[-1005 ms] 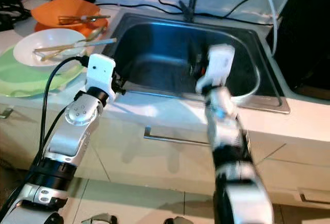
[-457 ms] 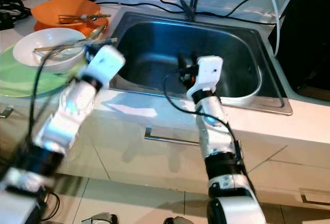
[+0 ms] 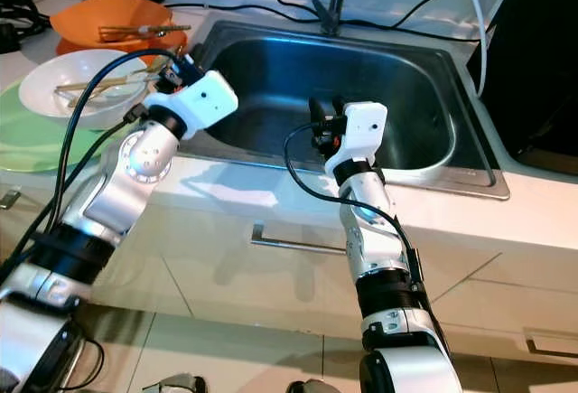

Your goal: Kitchen organization

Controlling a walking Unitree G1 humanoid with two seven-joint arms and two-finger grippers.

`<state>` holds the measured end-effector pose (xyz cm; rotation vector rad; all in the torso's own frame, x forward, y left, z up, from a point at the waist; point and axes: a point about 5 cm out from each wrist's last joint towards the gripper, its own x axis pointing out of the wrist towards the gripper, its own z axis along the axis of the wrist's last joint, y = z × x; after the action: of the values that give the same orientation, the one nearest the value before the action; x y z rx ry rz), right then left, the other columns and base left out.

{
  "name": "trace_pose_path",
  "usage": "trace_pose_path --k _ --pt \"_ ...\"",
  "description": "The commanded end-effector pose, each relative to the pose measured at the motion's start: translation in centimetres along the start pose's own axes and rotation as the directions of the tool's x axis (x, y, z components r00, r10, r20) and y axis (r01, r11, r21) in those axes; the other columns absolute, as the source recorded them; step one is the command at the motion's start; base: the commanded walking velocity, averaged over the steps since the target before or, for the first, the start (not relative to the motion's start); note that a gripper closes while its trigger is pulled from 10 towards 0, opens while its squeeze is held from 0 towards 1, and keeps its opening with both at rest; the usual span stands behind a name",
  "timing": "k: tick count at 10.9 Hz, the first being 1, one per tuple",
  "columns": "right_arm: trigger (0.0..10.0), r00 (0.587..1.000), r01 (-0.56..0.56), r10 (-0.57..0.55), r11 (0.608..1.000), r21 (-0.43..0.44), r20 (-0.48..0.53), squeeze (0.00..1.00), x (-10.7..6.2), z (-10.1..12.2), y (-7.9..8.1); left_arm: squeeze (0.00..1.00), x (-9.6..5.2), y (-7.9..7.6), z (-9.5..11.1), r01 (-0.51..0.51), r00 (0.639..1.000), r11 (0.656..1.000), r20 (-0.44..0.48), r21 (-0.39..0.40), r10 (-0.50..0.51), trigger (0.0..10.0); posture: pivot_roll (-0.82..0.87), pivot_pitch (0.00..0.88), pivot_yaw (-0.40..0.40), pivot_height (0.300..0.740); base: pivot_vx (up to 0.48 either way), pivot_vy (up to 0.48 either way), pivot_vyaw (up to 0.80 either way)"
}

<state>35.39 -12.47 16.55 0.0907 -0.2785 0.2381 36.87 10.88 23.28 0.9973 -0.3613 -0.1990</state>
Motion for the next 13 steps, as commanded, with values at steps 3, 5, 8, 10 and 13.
trace_pose_path --k 3,5,8,10,13 --pt "10.0 1.000 0.018 -0.018 1.000 0.012 0.011 0.00 0.2 0.4 -0.3 0.00 0.7 -0.3 -0.1 0.029 0.999 0.996 -0.031 0.081 -0.027 10.0 0.07 0.066 -0.046 0.740 0.000 0.000 0.00" --pt "10.0 1.000 0.018 -0.018 1.000 0.018 0.009 0.00 0.2 0.3 -0.2 0.00 1.2 -0.3 -0.7 0.047 0.996 0.988 -0.076 0.144 -0.036 10.0 0.07 0.066 -0.045 0.740 0.000 0.000 0.00" --pt "10.0 1.000 0.024 -0.024 1.000 0.019 0.005 0.00 0.1 0.3 -0.3 0.00 1.7 -0.1 -1.0 0.039 0.994 0.976 -0.111 0.216 -0.015 10.0 0.07 0.069 -0.044 0.740 0.000 0.000 0.00" --pt "10.0 0.999 0.031 -0.032 0.999 0.021 0.006 0.00 0.1 0.3 -0.5 0.00 1.9 0.0 -1.2 0.035 0.992 0.971 -0.125 0.236 -0.005 0.0 0.07 0.067 -0.044 0.740 0.000 0.000 0.00" --pt "10.0 0.999 0.033 -0.033 0.999 0.023 0.005 0.00 0.1 0.3 -0.5 0.00 2.0 0.2 -1.2 0.030 0.992 0.969 -0.127 0.244 0.001 0.0 0.07 0.068 -0.046 0.740 0.000 0.000 0.00"
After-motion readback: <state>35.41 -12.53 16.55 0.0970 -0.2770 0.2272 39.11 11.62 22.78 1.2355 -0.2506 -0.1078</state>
